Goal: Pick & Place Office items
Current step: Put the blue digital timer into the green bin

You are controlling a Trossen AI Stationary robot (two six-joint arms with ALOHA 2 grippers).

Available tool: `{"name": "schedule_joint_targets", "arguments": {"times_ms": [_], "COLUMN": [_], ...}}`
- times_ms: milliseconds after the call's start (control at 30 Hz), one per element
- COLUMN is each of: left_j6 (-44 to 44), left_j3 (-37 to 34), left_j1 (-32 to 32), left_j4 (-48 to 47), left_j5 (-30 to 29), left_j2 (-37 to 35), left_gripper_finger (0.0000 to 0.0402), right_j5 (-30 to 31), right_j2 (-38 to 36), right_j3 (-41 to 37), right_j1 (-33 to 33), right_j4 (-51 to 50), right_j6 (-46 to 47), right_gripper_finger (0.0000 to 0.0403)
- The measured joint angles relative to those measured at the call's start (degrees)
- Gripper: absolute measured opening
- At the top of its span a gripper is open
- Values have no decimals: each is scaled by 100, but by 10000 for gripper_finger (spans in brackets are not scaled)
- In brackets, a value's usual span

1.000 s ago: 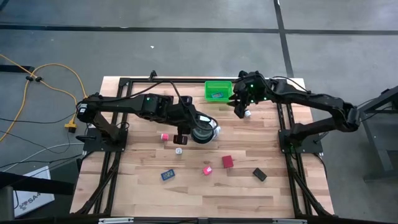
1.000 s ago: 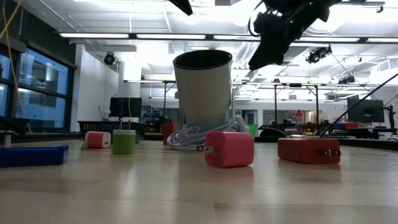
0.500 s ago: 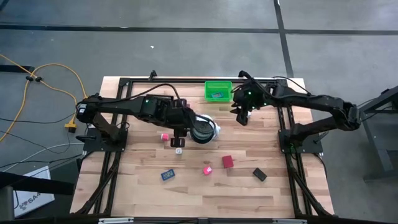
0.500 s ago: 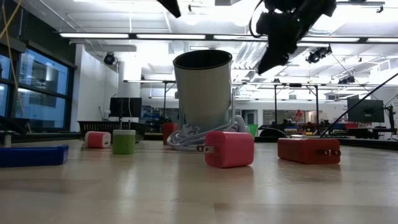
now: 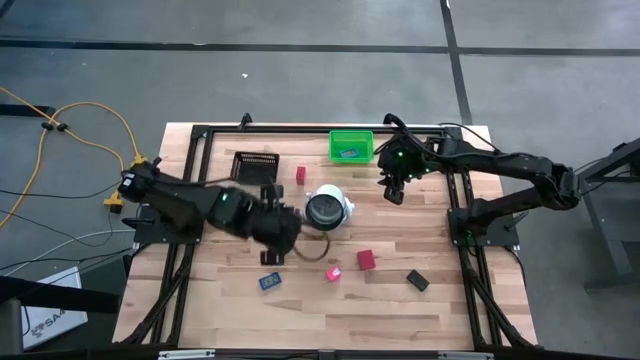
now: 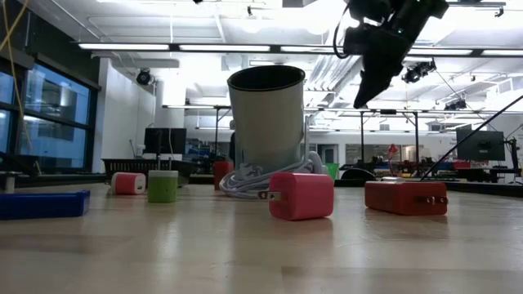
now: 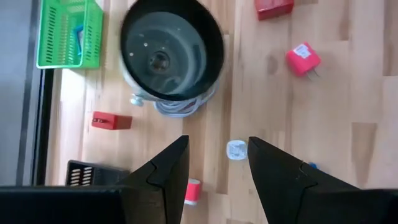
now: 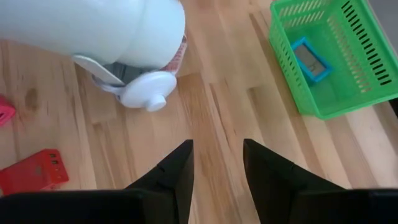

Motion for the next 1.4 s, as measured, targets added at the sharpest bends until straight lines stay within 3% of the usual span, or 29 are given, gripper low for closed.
{"name": "schedule_joint_targets", "arguments": {"times_ms": [267, 567, 767, 933, 1100, 1400], "left_j6": [-1360, -2411, -3445, -4313, -5089, -5446], "left_j3": [-990, -2584, -2891, -3151, -3507, -3943], "left_j1": [-769, -1463, -1634, -1902, -2244, -2471], "left_j4": [95, 1701, 1695, 1761, 2328, 3659], "left_j5": [-810, -1006, -1118, -851, -743, -665], "left_j2": [-4, -4, -4, -4, 0, 0], "left_gripper_finger": [156, 156, 156, 156, 156, 156], "right_j5": [-32, -149, -151, -153, -156, -329], "right_j2": [2, 2, 2, 2, 2, 3], "right_j3": [0, 0, 0, 0, 0, -2], "right_j1": [0, 0, 0, 0, 0, 0], "right_j4": [-190, -190, -190, -190, -188, -171], "right_j6": [37, 48, 82, 188, 189, 195], "right_gripper_finger": [125, 125, 125, 125, 125, 125]}}
